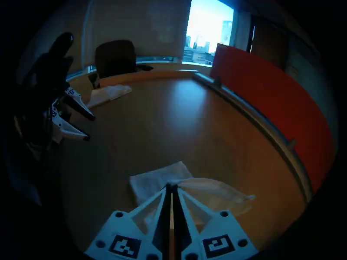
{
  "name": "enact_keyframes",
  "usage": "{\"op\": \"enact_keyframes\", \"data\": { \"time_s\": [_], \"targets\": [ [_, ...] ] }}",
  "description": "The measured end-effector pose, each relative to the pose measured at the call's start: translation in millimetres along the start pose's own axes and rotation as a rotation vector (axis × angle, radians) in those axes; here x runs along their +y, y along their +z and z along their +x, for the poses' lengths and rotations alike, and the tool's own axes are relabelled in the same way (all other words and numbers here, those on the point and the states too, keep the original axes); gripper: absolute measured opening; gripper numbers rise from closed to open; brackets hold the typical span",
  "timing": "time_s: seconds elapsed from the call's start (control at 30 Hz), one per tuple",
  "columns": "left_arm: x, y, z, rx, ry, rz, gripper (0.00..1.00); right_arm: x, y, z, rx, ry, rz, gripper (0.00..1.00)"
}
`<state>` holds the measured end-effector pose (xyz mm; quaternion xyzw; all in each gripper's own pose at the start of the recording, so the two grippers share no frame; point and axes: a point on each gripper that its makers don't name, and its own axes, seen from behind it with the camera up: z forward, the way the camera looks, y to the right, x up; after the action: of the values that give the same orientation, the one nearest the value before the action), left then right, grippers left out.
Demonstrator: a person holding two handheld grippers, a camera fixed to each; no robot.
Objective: Fold towel
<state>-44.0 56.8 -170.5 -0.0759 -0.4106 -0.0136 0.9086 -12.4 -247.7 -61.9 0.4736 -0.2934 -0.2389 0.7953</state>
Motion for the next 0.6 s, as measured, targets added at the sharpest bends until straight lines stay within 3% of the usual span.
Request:
{"op": "enact_keyframes", "data": {
  "time_s": [0.27, 0.6],
  "targets": [
    [-17.1, -7.9, -4.1, 0.004, -0.02, 0.027, 0.95, -18.4, 28.4, -5.3, -0.025, 0.009, 0.043, 0.02],
    [-26.3, -10.1, -10.2, -0.001, -0.038, 0.037, 0.95, -21.7, 34.9, -9.9, -0.047, 0.011, 0.046, 0.02]
  ]
}}
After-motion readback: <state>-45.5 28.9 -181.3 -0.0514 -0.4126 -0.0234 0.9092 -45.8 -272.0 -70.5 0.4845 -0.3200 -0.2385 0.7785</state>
